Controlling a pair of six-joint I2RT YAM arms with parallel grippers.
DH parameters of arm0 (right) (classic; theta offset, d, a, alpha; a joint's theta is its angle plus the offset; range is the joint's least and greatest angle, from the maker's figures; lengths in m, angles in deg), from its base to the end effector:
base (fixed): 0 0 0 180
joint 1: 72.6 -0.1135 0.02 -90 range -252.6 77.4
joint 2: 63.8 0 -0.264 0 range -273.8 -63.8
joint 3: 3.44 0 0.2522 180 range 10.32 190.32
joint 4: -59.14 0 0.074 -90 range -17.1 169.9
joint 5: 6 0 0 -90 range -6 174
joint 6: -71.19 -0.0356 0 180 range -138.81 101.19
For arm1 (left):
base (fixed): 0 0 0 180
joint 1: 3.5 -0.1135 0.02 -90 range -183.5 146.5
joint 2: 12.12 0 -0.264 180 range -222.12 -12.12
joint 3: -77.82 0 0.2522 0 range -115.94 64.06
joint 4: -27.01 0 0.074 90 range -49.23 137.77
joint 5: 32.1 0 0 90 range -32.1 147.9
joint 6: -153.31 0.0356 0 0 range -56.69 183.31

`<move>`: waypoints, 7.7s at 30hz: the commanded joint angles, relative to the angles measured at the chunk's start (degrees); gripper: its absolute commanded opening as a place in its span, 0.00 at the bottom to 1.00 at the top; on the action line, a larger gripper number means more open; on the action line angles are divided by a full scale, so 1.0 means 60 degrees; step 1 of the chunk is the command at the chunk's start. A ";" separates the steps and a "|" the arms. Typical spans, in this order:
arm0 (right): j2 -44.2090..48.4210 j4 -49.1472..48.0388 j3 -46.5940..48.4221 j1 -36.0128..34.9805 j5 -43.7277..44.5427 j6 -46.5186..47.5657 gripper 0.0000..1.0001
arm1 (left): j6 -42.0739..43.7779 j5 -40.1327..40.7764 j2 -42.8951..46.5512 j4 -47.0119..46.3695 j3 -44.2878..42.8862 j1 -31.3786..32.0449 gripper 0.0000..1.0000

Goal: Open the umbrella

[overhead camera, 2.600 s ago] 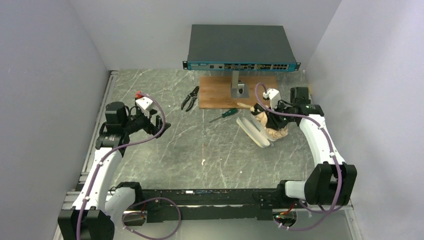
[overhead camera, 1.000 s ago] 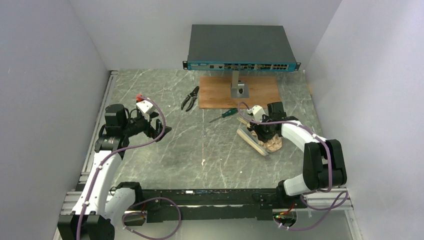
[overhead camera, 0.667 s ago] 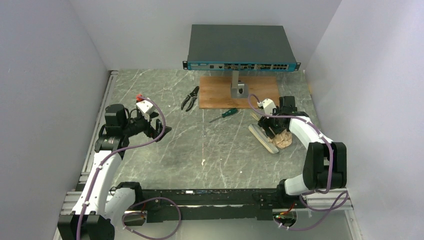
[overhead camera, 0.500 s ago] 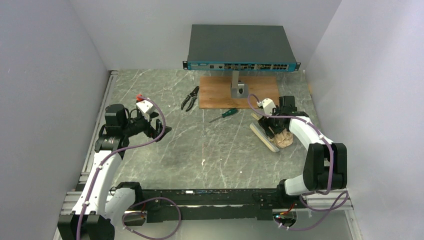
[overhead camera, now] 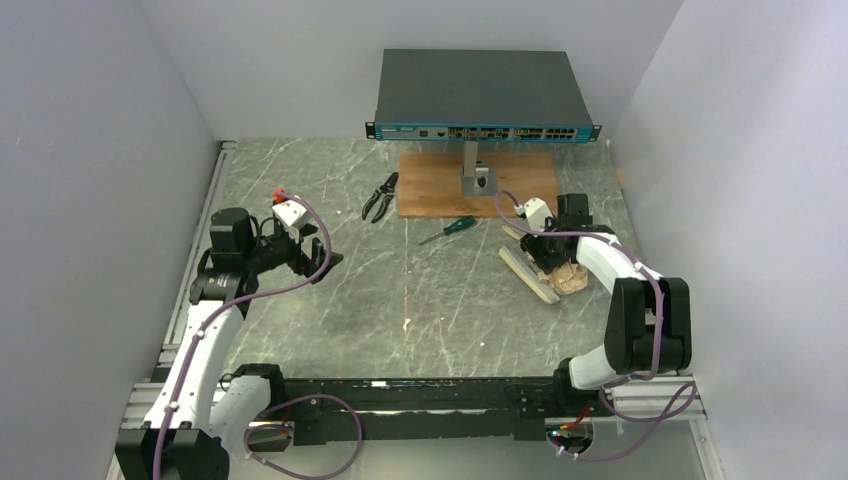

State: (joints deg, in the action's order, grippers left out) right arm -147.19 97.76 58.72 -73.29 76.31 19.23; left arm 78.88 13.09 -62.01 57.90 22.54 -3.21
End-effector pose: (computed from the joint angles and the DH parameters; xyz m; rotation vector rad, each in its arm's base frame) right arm 0.2795 0.0081 0.1899 -0.9068 2.4381 -0.0587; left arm 0.1905 -0.0261 0.2964 0.7378 1.7804 -0.6057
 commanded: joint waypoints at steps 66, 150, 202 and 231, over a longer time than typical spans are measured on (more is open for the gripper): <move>0.1301 0.2373 0.2735 -0.5383 -0.7163 -0.0780 0.00 | 0.4458 -0.0420 -0.0563 0.2426 -0.1318 0.3099 0.95; 0.0698 0.3915 0.0510 -0.5839 -0.4690 -0.0217 0.00 | 1.1058 0.6084 -0.1009 0.2771 0.0586 0.3648 0.00; 0.2289 0.1507 -0.0887 -0.5523 -0.2338 -0.0870 1.00 | 1.2074 0.2808 -0.3045 0.3847 0.0196 -0.0617 0.00; 0.1960 -0.0158 -0.1648 -0.6131 -0.1602 0.0233 0.00 | 0.8890 0.3181 -0.2127 0.1697 0.1651 0.2636 0.00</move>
State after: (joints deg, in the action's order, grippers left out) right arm -138.97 103.46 49.32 -109.88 74.91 20.37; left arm 134.92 42.24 -74.86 73.20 32.05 11.30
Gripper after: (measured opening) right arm 0.329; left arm 0.360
